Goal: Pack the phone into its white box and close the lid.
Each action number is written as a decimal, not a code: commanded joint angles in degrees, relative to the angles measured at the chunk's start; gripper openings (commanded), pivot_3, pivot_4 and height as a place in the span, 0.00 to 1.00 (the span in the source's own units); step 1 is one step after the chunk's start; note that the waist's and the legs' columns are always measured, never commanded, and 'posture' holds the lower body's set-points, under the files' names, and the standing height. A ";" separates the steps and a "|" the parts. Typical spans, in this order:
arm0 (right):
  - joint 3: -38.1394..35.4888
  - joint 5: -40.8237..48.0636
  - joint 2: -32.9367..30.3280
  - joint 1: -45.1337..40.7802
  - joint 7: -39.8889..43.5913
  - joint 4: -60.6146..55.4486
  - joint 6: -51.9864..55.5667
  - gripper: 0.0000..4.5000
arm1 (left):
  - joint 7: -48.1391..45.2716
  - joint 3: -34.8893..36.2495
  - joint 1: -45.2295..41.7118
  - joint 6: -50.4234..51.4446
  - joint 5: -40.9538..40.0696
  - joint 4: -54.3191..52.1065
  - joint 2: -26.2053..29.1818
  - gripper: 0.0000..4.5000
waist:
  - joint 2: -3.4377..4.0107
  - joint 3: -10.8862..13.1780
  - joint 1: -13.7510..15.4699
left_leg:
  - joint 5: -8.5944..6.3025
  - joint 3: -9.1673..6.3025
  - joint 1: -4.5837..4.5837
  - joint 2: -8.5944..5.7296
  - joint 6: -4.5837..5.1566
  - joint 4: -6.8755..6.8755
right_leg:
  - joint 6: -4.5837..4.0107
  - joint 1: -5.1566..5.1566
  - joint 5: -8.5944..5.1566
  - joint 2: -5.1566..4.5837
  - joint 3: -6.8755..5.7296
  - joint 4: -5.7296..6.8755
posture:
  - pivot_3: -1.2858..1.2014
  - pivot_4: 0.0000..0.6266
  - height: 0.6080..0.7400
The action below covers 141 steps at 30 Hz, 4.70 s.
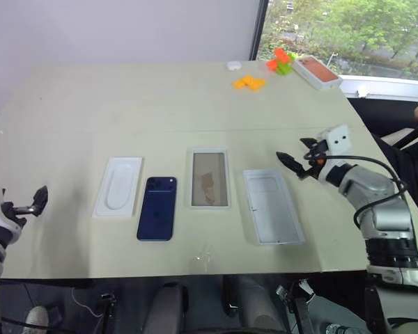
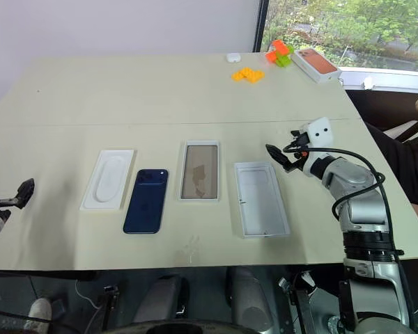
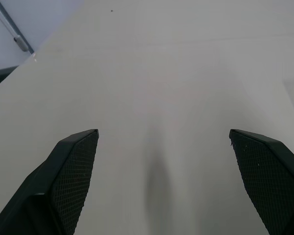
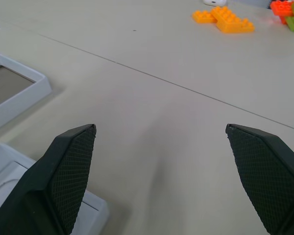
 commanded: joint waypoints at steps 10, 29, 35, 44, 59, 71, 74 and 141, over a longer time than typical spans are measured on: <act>-0.70 0.74 0.27 0.27 -0.60 -3.98 -0.97 0.99 | 0.38 0.36 -2.35 -0.68 0.51 -0.22 0.70 1.00 | 0.00 0.00 -0.02 | 0.00 0.02 0.00 0.00 0.00 0.00 | -0.12 0.00 0.09 0.01 0.00 0.00 | 0.52 0.24 1.00; 4.44 -0.57 -0.52 -0.52 0.53 -12.21 1.31 0.99 | -3.60 -5.12 -1.34 8.63 -10.60 -7.43 -4.64 1.00 | -0.01 -0.01 -0.02 | 0.00 0.03 0.03 0.01 0.00 0.01 | -0.07 0.01 0.06 0.04 0.02 0.04 | 0.52 0.24 1.00; 8.38 2.23 -1.59 -0.05 4.64 -23.55 5.01 0.99 | -4.52 -4.88 -1.00 21.62 -22.29 -9.07 -3.84 1.00 | -0.01 0.00 -0.19 | 0.00 0.02 0.02 0.03 0.00 0.00 | 0.02 -0.02 0.01 0.08 0.03 0.04 | 0.52 0.24 1.00; 15.41 3.63 -1.78 3.46 7.26 -32.96 7.78 0.99 | 2.07 -4.01 -2.33 30.32 -28.94 -6.44 -6.06 1.00 | -0.01 -0.01 0.05 | 0.00 -0.05 0.08 0.02 0.00 0.04 | 0.01 0.05 -0.01 0.07 0.00 0.05 | 0.52 0.24 1.00; 19.53 2.37 -4.41 5.71 9.74 -36.21 7.01 1.00 | 6.08 -3.49 -1.13 31.79 -34.65 -6.22 -7.95 0.83 | 0.03 -0.05 0.09 | 0.00 -0.03 0.11 -0.06 0.00 0.06 | -0.01 0.09 -0.03 0.00 0.01 0.04 | 0.52 0.24 1.00; 20.83 2.67 -3.50 4.38 10.10 -35.75 7.00 1.00 | 8.84 -0.69 1.48 29.34 -41.19 -7.00 -9.76 0.52 | 0.01 -0.05 0.01 | 0.00 -0.05 0.09 -0.06 -0.01 0.06 | -0.01 0.08 -0.04 0.00 0.01 0.00 | 0.52 0.24 1.00; 20.97 2.70 -3.29 4.06 10.19 -35.57 6.95 1.00 | 9.37 -0.28 1.86 28.25 -42.54 -7.32 -10.17 0.31 | -0.02 -0.03 0.01 | 0.00 -0.05 0.07 -0.06 -0.01 0.06 | -0.01 0.07 -0.04 0.00 0.01 0.00 | 0.52 0.24 1.00; 14.42 -2.59 -6.64 2.27 10.23 -24.61 -0.20 1.00 | 66.84 -44.52 -20.00 9.22 -75.07 -20.16 -13.28 0.01 | -0.12 -0.02 0.45 | 0.02 -0.15 0.14 -0.50 -0.04 0.11 | -0.20 0.29 0.08 -0.09 0.12 0.00 | 0.52 0.24 1.00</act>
